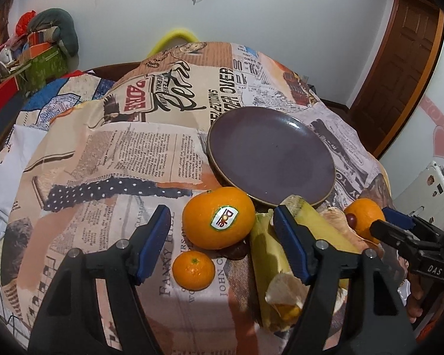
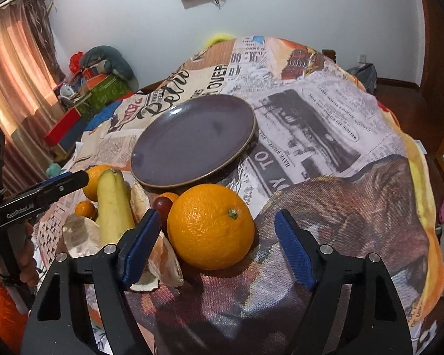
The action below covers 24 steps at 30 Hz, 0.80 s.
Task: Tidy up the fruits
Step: 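Lower the left tool to the Dole orange while the right tool reaches the large orange, then close the left tool on the Dole orange while the right tool grasps the large orange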
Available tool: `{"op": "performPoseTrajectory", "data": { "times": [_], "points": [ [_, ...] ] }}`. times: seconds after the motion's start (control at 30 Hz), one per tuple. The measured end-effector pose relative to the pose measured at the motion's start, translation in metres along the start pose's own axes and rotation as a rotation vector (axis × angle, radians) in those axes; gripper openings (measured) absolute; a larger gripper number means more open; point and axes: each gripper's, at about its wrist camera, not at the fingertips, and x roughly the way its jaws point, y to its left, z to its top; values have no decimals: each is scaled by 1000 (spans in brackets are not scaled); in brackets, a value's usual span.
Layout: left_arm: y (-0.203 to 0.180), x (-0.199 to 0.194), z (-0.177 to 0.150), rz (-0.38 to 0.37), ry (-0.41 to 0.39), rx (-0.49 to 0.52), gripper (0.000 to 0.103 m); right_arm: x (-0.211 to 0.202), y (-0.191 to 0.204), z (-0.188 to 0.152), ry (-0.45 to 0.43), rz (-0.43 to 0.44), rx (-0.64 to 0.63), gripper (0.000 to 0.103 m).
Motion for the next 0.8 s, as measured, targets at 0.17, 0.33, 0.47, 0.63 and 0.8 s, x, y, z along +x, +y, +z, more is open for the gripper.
{"op": "performPoseTrajectory", "data": {
  "times": [0.17,0.33,0.47,0.63,0.8],
  "points": [
    [2,12,2,-7,13,-23,70,10,-1,1,29,9,1,68],
    [2,25,2,0,35,-30,66,13,-5,0,36,45,21,67],
    [4,34,-1,7,47,-40,64,14,-6,-1,43,61,23,67],
    [5,36,0,5,37,-49,64,15,-6,-1,42,69,15,66],
    [2,32,0,12,38,-33,63,13,-3,-1,40,60,12,64]
  ]
}}
